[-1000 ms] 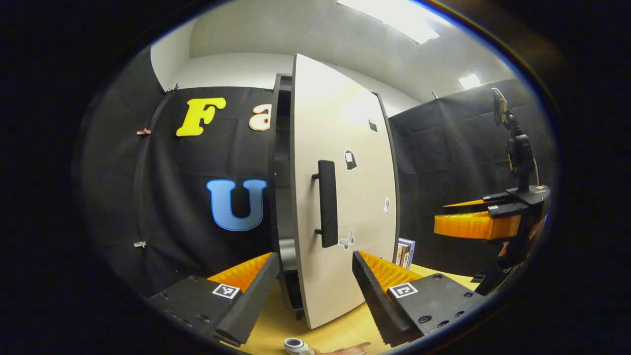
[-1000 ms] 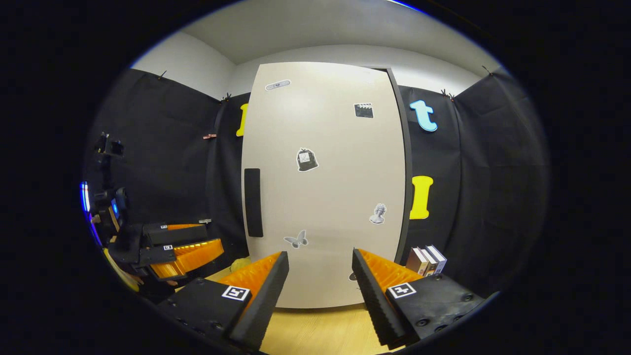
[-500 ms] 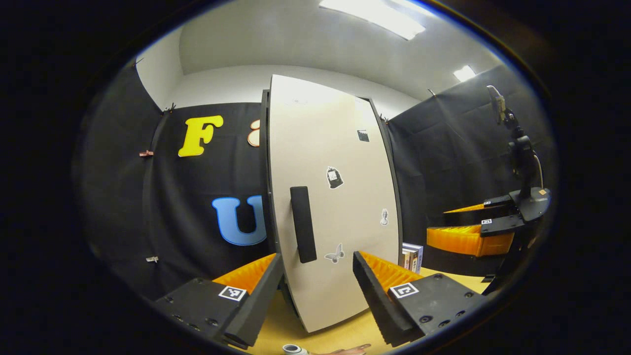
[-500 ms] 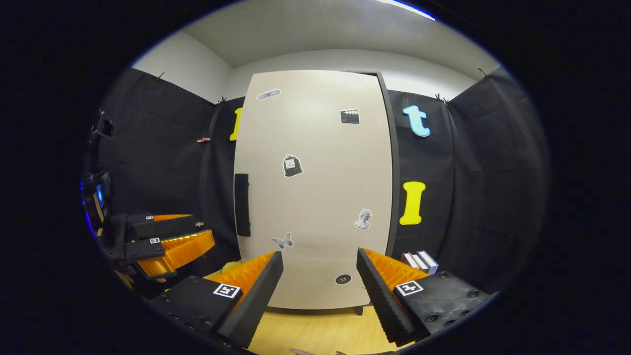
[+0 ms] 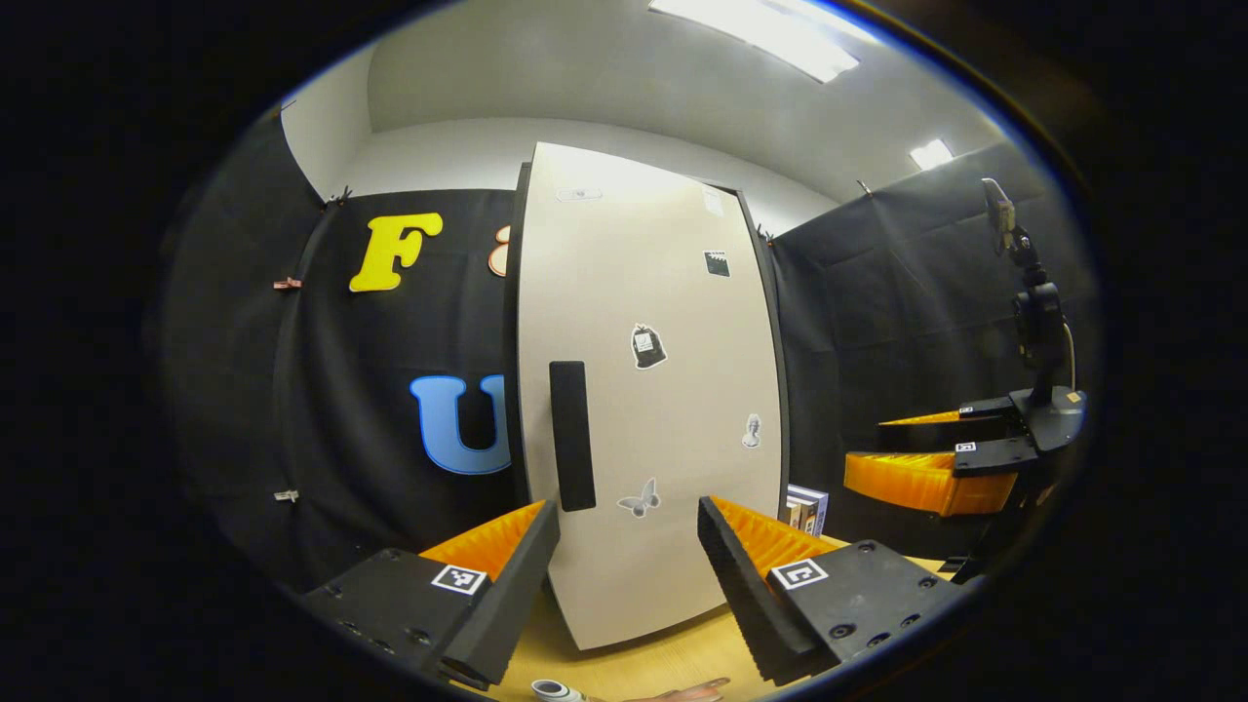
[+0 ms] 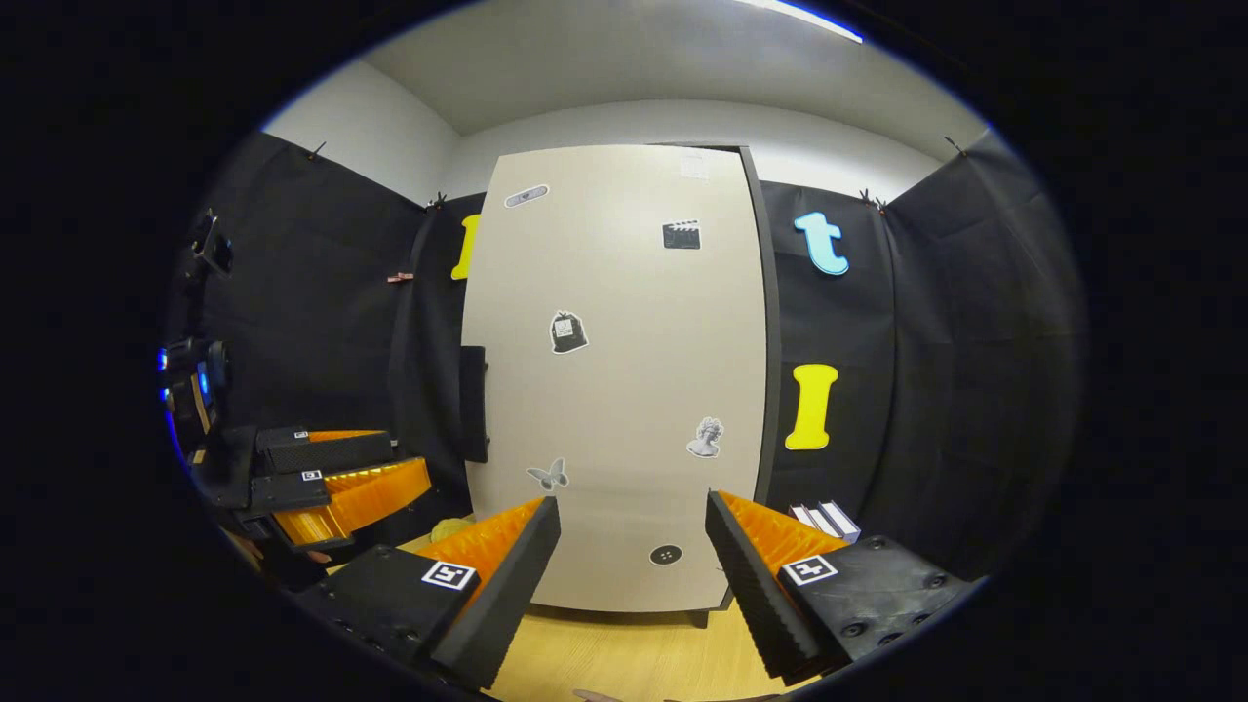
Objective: Open the cabinet door with the right hand, grasp the bottle in the cabinet with the left hand and place it on the coaster, then close the cabinet door with the right hand.
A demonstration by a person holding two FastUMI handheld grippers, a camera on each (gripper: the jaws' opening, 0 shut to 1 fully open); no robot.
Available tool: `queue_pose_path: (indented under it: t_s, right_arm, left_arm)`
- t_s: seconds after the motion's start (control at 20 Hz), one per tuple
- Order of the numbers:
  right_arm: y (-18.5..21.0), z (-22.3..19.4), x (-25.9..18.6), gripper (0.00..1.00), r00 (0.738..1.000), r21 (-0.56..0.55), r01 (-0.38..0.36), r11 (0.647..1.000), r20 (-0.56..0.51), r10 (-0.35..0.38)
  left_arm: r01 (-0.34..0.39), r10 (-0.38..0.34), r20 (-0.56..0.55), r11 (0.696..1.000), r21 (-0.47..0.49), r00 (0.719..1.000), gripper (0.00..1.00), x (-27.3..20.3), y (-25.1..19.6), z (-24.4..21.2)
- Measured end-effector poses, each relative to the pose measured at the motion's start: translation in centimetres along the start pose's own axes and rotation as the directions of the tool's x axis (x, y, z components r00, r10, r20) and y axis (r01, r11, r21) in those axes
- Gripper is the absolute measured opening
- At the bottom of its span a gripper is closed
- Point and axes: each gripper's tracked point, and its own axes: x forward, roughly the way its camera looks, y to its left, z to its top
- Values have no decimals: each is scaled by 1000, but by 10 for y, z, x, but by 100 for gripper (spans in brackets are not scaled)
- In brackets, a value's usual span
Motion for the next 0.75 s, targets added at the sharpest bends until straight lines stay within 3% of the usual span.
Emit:
queue_pose_path:
  t_s: [0.75]
  right_arm:
    - [9,-1,13,98,1000,-29,-28,999,1,28]
  left_arm:
    - [12,-12,-3,1000,-7,1000,91,14,3,-5]
